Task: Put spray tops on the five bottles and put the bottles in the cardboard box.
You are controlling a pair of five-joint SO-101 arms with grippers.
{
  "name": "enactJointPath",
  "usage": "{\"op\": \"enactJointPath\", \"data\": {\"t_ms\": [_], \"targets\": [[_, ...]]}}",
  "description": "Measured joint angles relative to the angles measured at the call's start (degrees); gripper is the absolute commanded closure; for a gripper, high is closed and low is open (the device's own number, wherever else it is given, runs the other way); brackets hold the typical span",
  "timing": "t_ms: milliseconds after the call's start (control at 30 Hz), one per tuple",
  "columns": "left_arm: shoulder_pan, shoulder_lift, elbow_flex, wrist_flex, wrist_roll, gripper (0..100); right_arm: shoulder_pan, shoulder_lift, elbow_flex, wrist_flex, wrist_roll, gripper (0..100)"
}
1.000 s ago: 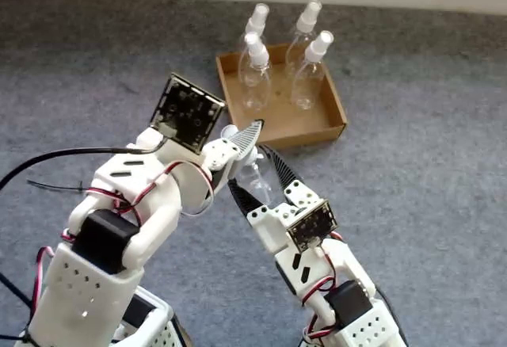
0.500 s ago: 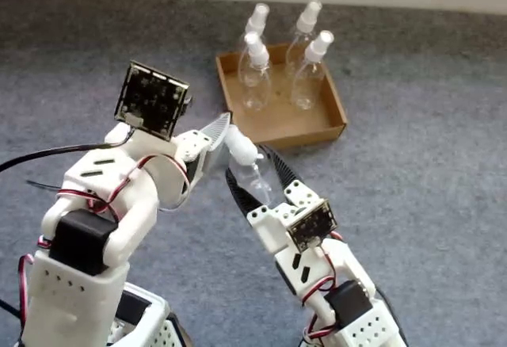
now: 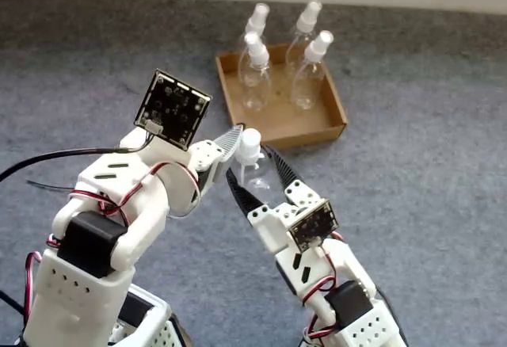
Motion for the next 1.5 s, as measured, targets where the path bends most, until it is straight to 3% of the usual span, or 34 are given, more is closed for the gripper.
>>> {"op": "enactJointPath", "data": {"t_ms": [300, 533, 667, 867, 1033, 1267, 1367, 1500], "targets": [[-0.8, 0.0, -2.3, 0.4, 0.0, 82, 0.0, 0.0, 0.0, 0.0, 0.0, 99.5], [-12.7, 0.0, -2.5, 0.4, 0.0, 82, 5.2, 0.0, 0.0, 0.3, 0.0, 99.5], [-16.6, 0.0, 2.9, 0.4, 0.0, 81, 5.5, 0.0, 0.0, 3.7, 0.0, 99.5], [-16.4, 0.0, 17.9, -3.9, 0.0, 81, 6.3, 1.4, -2.5, 4.1, 0.0, 99.5], [-15.3, 0.0, 28.7, -11.0, 0.0, 81, 6.2, 15.1, -12.0, 2.9, 0.0, 99.5], [-15.5, -1.3, 30.2, -12.7, 1.4, 76, 6.2, 45.5, -32.9, -1.2, 0.0, 99.5], [-15.5, -7.1, 31.7, -11.9, 2.5, 75, 6.2, 57.0, -42.1, -1.4, -0.9, 99.5], [-12.7, -20.6, 37.2, -10.6, 2.6, 75, 6.2, 67.0, -51.1, -1.4, -8.4, 99.5]]}}
